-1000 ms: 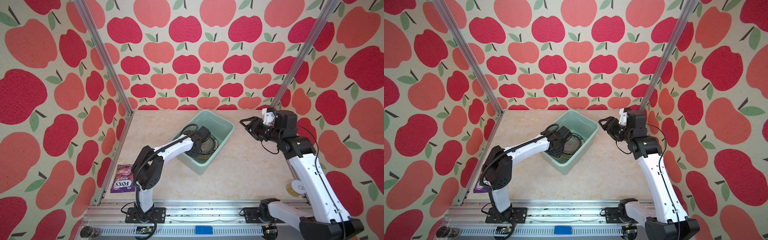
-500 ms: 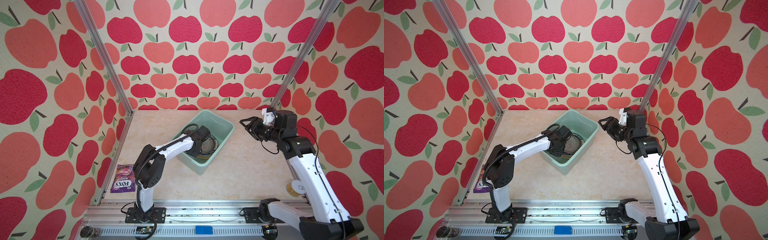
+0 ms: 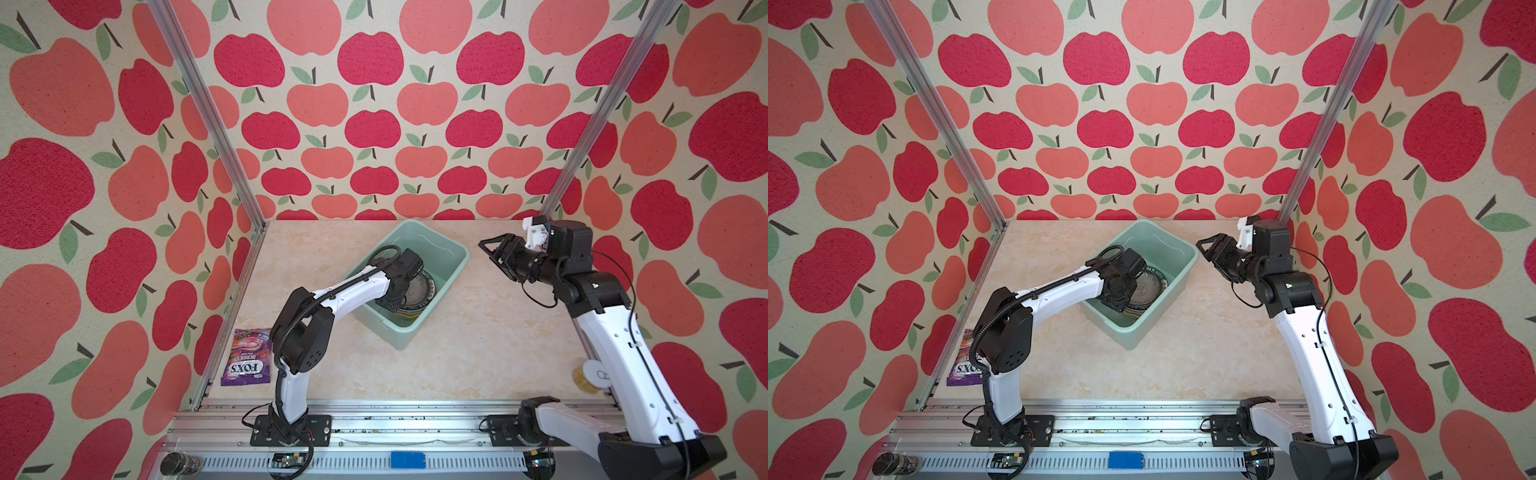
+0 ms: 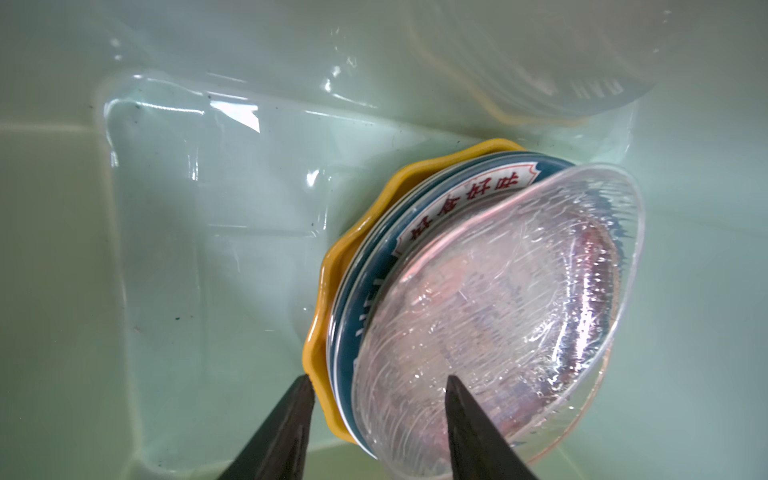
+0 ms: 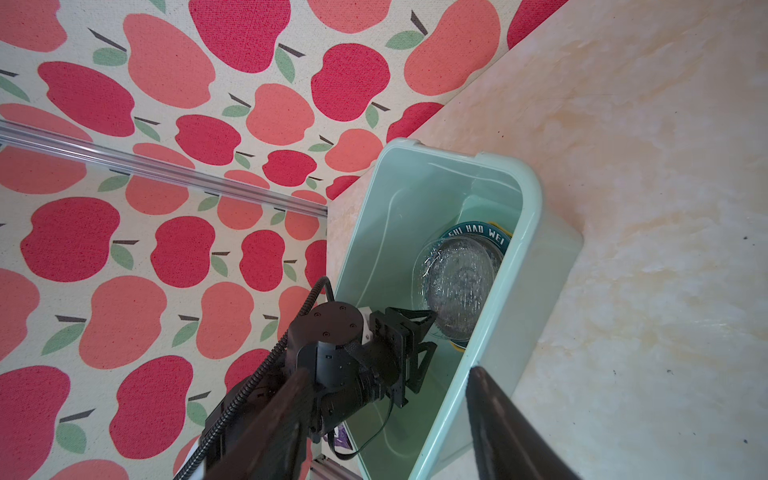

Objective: Place the plates into the plastic bin on the countertop
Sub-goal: 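Lower the clear plate onto the stack in the bin and open the left gripper, then raise the open left gripper out of the bin while the right arm draws back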

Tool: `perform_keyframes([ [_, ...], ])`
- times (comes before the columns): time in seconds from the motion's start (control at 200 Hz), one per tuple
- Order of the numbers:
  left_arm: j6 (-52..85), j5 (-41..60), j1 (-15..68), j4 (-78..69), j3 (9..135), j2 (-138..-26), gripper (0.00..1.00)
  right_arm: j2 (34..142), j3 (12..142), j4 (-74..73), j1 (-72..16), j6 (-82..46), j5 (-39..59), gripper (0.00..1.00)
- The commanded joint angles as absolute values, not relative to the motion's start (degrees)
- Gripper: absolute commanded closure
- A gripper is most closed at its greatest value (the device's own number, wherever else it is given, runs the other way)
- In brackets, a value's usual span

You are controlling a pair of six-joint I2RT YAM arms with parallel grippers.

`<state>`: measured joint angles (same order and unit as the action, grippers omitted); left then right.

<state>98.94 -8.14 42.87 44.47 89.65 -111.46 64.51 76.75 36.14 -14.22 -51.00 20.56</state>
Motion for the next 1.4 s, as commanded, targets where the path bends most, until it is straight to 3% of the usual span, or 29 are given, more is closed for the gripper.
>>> perform_keyframes([
  [0.0,94.08,-10.57,42.67,46.76,91.99,-109.39,0.39,64.51,78.05,37.25,-13.8,-50.27,21.49,0.38],
  [0.1,88.37,-13.46,42.65,47.92,93.89,-107.12,0.33,64.42,78.05,37.35,-13.81,-50.3,21.49,0.38],
  [0.26,75.92,-16.32,42.54,50.72,97.44,-105.31,0.12,64.6,77.72,36.57,-13.89,-50.79,21.94,0.38],
  [0.375,63.93,-15.49,42.54,50.03,98.5,-105.64,0.05,64.69,77.48,35.83,-13.98,-51.39,22.24,0.38],
  [0.645,32.82,-13.12,44.38,46.56,97.28,-106.58,0.05,64.34,77.48,36.15,-13.97,-50.52,22.48,0.37],
  [0.855,16.83,-15.39,46.73,34.33,90.79,-95.63,0.04,64.79,78.65,37.15,-13.72,-43.18,22.67,0.35],
  [1.151,9.79,-12.9,43.12,29.99,84.36,-80.68,0.01,66.01,86.17,43.38,-13.22,-31.08,18.85,0.23],
  [1.391,10.89,-7.03,41.33,27.96,79.79,-76.95,0.01,64.86,87.55,44.11,-12.83,-27.77,18.49,0.22],
])
